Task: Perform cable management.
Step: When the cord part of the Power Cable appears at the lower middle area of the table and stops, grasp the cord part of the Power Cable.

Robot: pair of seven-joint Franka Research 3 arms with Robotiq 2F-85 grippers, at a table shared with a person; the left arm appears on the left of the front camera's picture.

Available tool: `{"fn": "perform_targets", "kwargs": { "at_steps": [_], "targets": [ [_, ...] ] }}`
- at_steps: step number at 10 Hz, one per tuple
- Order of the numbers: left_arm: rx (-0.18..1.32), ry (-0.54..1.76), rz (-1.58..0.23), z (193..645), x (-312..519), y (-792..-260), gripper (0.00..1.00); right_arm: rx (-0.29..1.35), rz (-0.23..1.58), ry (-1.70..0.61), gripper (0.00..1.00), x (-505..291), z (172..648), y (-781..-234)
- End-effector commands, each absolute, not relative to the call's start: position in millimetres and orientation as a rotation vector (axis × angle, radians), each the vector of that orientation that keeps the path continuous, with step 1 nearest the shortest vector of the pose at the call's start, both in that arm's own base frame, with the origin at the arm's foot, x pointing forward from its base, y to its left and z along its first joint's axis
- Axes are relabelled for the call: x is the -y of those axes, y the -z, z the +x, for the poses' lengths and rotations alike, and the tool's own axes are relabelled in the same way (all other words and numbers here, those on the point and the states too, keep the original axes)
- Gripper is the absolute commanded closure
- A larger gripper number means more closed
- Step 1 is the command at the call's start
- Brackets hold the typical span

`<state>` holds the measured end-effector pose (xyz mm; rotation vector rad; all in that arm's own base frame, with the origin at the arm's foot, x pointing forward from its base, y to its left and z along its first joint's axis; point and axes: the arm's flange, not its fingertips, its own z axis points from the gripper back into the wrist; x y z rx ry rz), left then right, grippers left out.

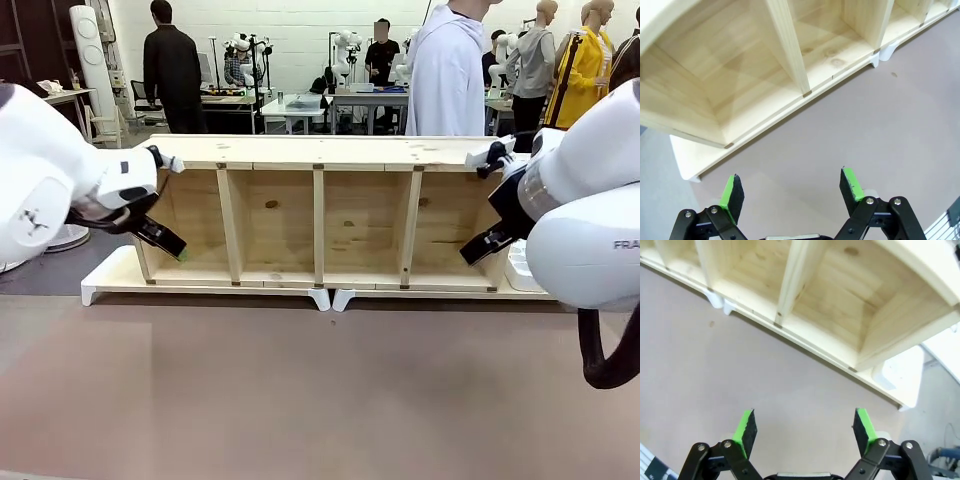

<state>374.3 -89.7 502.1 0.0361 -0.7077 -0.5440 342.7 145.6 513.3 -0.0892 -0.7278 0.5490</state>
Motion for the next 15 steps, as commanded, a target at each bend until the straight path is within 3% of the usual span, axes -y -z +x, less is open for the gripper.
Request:
{"fn": "perform_targets", "kwargs": {
  "at_steps": [1,5,10,11,12,13,15],
  "targets": [
    [0.723,0.572,0.072,306,70,-494,0.00,0.740,-0.118,-0.537,0.00,-143,297,-513],
    [0.776,0.508,0.145,272,58,-520,0.00,0.792,-0.221,-0.394,0.00,-129,254,-543],
    [0.781,0.475,0.143,263,51,-520,0.00,0.835,-0.273,-0.229,0.00,-106,213,-553],
    [0.786,0.475,0.141,264,52,-519,0.00,0.834,-0.263,-0.227,0.00,-106,216,-550],
    [0.773,0.503,0.114,309,60,-581,0.00,0.828,-0.249,-0.246,0.00,-109,219,-547],
    [0.773,0.503,0.114,309,60,-581,0.00,0.832,-0.247,-0.258,0.00,-119,231,-604],
    [0.773,0.503,0.114,309,60,-581,0.00,0.832,-0.247,-0.258,0.00,-119,231,-604]
  ]
}}
